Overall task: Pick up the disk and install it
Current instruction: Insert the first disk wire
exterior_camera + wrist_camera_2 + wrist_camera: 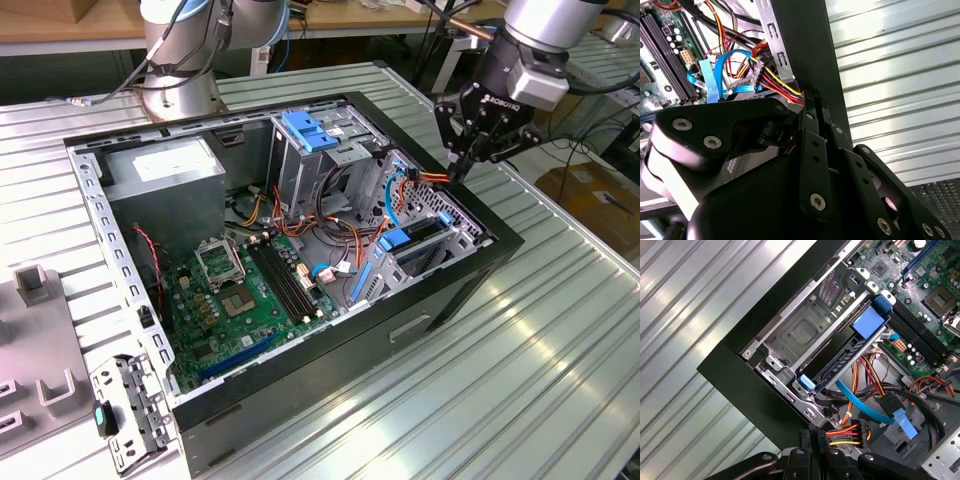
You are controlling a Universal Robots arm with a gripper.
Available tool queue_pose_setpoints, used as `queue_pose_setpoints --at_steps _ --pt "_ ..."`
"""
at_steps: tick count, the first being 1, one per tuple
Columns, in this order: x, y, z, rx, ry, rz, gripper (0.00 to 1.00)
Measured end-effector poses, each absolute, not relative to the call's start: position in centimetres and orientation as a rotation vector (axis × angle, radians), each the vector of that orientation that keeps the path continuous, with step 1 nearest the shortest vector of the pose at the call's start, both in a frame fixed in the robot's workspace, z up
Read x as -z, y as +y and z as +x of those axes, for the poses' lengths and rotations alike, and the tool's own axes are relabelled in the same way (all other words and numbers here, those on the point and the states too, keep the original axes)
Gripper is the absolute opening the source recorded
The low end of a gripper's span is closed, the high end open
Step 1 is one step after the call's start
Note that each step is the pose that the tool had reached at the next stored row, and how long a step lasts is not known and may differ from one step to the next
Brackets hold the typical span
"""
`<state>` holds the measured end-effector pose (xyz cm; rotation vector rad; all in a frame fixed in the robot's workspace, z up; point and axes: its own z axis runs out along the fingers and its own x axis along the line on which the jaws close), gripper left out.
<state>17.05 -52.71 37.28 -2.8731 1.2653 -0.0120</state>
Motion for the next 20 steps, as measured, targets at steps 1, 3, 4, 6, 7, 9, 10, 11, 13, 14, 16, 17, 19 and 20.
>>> queue_pose_setpoints --at_steps 1,3,4,6,7,9,10,11,13,14,16,17,19,20 --pt "-37.28 -52.71 17.05 0.012 1.299 -2.858 0.16" --pt "-37.28 -52.71 17.02 0.012 1.343 -2.838 0.16" --pt "-37.28 -52.7 16.94 0.012 1.344 -2.837 0.16" --pt "-37.28 -52.71 16.79 0.012 1.344 -2.837 0.16" --pt "-37.28 -52.71 16.73 0.012 1.344 -2.837 0.16" --pt "-37.28 -52.71 16.59 0.012 1.344 -2.837 0.16" --pt "-37.28 -52.71 16.5 0.012 1.344 -2.837 0.16" --pt "-37.28 -52.71 16.46 0.012 1.345 -2.837 0.16" --pt "-37.28 -52.71 16.46 0.012 1.361 -2.829 0.16" --pt "-37.27 -52.71 16.46 0.012 1.379 -2.821 0.16" --pt "-37.27 -52.71 16.45 0.012 1.419 -2.801 0.16" --pt "-37.27 -52.71 16.45 0.012 1.436 -2.792 0.16" --pt "-37.27 -52.71 16.45 0.012 1.482 -2.768 0.16" --pt "-37.26 -52.71 16.45 0.012 1.5 -2.758 0.16"
